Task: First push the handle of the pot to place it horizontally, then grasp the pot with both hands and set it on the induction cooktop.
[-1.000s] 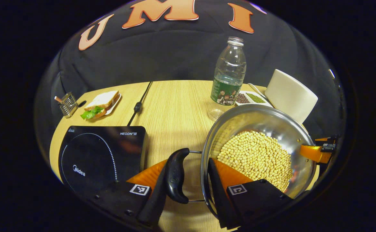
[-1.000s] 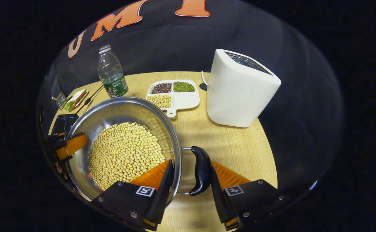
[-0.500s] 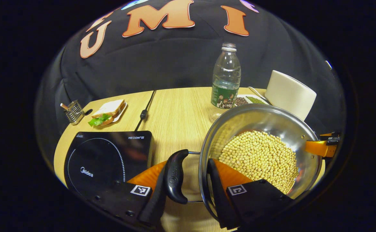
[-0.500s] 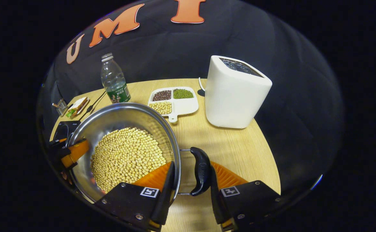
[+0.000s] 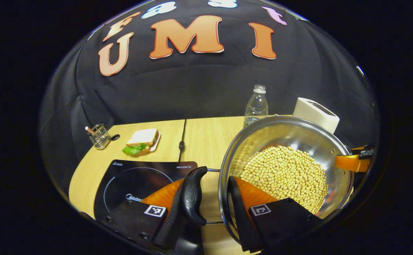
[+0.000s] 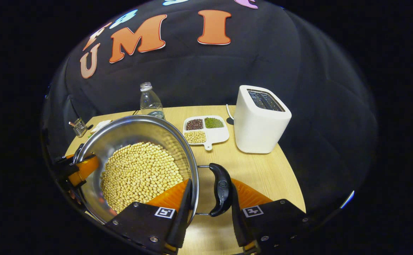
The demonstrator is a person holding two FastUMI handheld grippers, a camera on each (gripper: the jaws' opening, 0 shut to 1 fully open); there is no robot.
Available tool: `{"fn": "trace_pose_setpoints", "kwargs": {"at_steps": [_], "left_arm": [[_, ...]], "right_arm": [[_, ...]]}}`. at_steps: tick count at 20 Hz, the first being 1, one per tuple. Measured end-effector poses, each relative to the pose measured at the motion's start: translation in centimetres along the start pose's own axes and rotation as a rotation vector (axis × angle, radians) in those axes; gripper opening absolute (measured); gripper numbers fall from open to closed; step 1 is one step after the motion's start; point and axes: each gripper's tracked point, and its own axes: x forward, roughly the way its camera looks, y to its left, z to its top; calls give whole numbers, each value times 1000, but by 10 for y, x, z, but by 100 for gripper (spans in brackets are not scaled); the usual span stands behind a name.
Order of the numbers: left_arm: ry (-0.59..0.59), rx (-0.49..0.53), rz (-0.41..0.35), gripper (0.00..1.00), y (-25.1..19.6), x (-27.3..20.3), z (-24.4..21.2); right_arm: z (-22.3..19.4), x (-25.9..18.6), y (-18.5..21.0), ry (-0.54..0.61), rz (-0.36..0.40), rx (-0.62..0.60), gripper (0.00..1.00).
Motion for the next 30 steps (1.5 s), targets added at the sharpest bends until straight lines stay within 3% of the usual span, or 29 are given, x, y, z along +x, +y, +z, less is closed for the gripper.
{"fn": "trace_pose_setpoints", "kwargs": {"at_steps": [1,18,21,22,23,29,30], "left_arm": [[-5,-5,8,69,9,-6,1],[-54,-120,141,72,172,-82,6],[-50,-142,178,72,201,-93,6],[-52,-140,192,69,210,-94,7],[-57,-137,207,72,220,-97,6],[-50,-167,252,75,260,-104,-6],[-53,-167,258,75,263,-106,-5]], "right_arm": [[2,0,24,-5,8,-4,55],[43,-56,174,-104,119,-137,54],[41,-56,205,-104,155,-151,55],[41,-56,214,-102,168,-150,51],[42,-55,223,-105,179,-153,54],[35,-48,264,-104,209,-172,55],[35,-47,269,-100,214,-161,51]]}}
